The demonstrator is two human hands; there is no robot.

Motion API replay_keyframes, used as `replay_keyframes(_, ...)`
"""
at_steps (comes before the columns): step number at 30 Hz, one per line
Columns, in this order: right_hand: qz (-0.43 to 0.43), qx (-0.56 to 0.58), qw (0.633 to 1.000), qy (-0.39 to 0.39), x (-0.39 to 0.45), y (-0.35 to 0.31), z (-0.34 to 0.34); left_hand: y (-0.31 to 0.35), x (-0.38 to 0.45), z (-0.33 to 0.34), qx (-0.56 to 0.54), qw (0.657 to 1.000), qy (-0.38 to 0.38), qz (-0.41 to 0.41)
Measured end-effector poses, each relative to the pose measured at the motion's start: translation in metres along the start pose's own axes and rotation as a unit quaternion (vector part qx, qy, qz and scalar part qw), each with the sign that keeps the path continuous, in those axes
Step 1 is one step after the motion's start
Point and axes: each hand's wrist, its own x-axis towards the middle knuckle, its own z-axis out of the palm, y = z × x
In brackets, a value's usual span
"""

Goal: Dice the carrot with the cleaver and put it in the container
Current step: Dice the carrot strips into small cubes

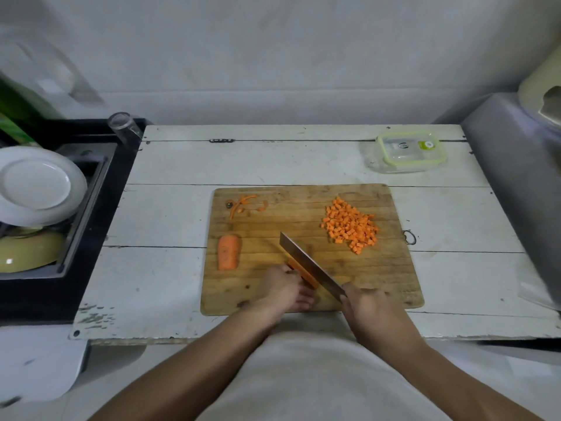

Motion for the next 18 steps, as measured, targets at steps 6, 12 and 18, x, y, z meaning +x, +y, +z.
replay_keyframes(6, -0.012, -0.039, 0.999, -0.023, 0.0000, -0.0021, -0.0012, -0.0016, 0.0001, 0.0048, -0.008, 1.000, 0.015, 0.004)
replay_keyframes(12, -0.013, -0.032, 0.999, -0.010, -0.0054, -0.0027, -0.0006, -0.0012, -0.0007, 0.0048, 0.004, 1.000, 0.019, 0.009)
replay_keyframes(18, -0.035, -0.099, 0.994, 0.008, -0.0060, -0.0033, -0.0012, -0.0032, 0.0033, 0.0055, 0.003, 1.000, 0.014, 0.008)
